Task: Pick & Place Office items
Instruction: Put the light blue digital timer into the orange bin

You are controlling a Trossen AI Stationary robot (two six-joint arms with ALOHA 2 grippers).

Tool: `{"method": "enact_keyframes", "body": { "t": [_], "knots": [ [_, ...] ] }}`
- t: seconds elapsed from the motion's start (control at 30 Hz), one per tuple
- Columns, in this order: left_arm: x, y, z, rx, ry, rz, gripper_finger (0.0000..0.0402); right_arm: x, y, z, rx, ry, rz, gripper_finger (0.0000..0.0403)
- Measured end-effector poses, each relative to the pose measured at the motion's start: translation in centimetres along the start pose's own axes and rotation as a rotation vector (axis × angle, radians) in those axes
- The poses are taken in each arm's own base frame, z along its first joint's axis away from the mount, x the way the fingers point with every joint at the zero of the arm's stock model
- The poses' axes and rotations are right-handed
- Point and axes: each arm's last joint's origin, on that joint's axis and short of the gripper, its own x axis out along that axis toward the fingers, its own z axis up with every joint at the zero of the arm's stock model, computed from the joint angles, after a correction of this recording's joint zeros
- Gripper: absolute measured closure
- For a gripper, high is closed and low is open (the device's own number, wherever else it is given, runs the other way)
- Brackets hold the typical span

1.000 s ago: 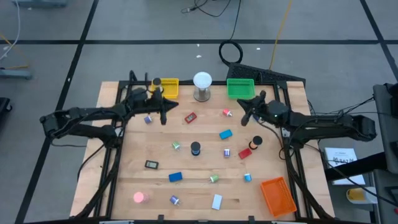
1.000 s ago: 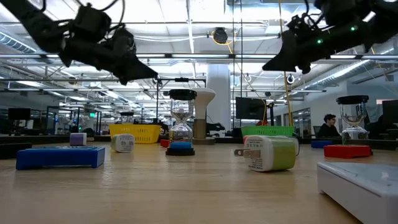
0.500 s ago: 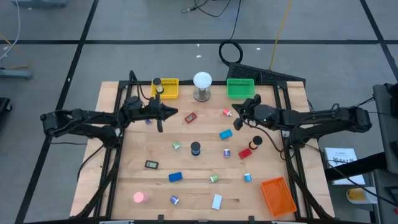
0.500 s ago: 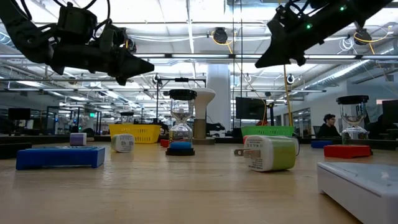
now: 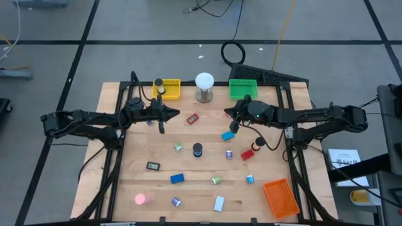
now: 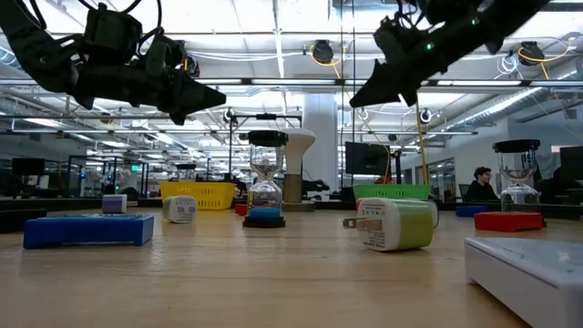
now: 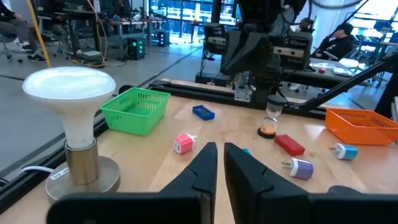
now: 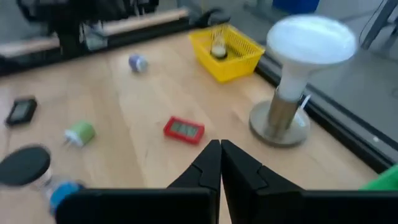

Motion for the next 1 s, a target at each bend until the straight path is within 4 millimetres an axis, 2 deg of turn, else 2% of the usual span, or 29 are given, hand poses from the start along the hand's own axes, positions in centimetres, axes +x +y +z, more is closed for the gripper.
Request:
{"method": "enact_keyframes", "body": {
  "t": [0.23,0.57,0.7,0.83,1.0],
  "knots": [
    [0.0,0.0,0.0,-0.001,0.004,0.001,0.0371,0.6,1.6,2.2,-0.055,0.255,-0.104,0.0402],
    [0.0,0.0,0.0,0.000,0.004,0.001,0.0371,3.3,3.1,2.7,-0.101,0.687,-0.113,0.0403],
    [0.0,0.0,0.0,0.000,0.004,0.001,0.0371,4.8,3.7,2.2,-0.123,0.829,-0.066,0.0403],
    [0.0,0.0,0.0,0.000,0.004,0.001,0.0371,6.3,4.1,0.4,-0.171,0.960,0.006,0.0403],
    [0.0,0.0,0.0,0.000,0.004,0.001,0.0371,7.2,4.4,-0.9,-0.199,1.029,0.046,0.0385]
  ]
}}
